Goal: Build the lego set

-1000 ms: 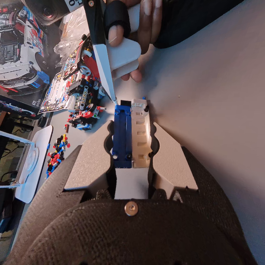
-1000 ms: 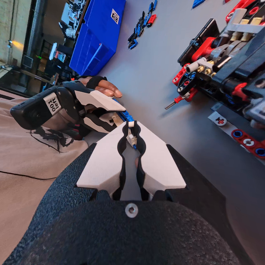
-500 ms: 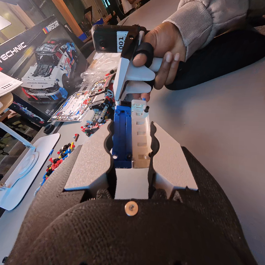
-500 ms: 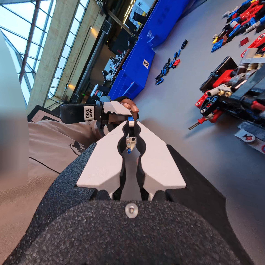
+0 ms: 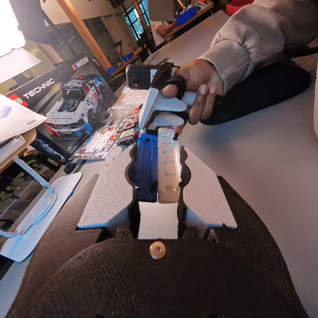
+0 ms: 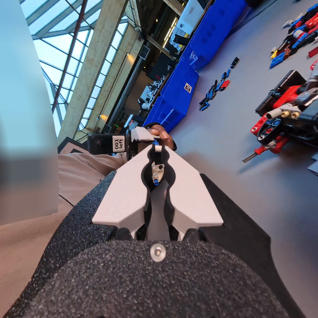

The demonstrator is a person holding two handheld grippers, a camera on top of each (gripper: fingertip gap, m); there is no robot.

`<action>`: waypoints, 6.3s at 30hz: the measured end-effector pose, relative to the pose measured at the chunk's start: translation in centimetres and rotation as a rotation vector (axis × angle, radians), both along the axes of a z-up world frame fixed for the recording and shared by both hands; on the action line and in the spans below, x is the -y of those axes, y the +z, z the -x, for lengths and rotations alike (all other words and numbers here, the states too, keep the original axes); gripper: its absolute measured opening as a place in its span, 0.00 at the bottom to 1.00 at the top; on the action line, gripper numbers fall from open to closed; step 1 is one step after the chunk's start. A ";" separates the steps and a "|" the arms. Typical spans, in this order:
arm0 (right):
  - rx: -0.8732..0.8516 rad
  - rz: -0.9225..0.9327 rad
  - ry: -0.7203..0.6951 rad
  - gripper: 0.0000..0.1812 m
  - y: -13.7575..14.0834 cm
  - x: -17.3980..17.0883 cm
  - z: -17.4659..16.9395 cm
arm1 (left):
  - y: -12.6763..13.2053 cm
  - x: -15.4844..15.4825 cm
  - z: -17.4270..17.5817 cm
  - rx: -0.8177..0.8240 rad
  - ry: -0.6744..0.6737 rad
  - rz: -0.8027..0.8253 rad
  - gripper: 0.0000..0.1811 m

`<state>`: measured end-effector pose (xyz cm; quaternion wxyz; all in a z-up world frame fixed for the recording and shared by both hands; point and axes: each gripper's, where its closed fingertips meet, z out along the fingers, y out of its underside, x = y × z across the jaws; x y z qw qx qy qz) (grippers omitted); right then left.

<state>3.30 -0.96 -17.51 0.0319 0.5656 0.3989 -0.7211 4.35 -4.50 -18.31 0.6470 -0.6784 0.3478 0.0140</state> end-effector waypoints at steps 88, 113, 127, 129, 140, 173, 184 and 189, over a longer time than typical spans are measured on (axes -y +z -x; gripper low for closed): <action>-0.064 -0.540 0.126 0.03 -2.5 -0.2 -1.5 | -3.6 -1.4 1.6 0.064 0.082 0.361 0.03; -0.066 -0.413 0.016 0.03 -1.3 -0.8 -0.7 | -3.0 -2.1 2.0 0.322 0.140 0.391 0.03; 0.000 -0.503 0.073 0.03 -2.8 -0.8 -1.1 | -3.8 -1.9 1.5 0.386 0.103 0.443 0.03; 0.021 -0.505 0.106 0.03 -3.2 -0.7 -1.4 | -3.9 -1.8 1.5 0.393 0.096 0.447 0.03; 0.053 -0.519 0.187 0.02 -4.3 -0.7 -1.9 | -4.1 -1.7 1.1 0.362 0.063 0.449 0.02; -0.255 -0.461 0.048 0.03 0.3 -0.4 -1.0 | -1.2 -1.6 1.4 0.815 -0.142 0.504 0.02; -0.224 -0.528 0.069 0.03 -0.4 0.0 -1.3 | -1.1 -1.2 1.5 0.785 -0.136 0.487 0.02; -0.182 -0.572 0.101 0.03 -1.2 0.1 -1.5 | -1.4 -1.0 1.5 0.748 -0.135 0.493 0.01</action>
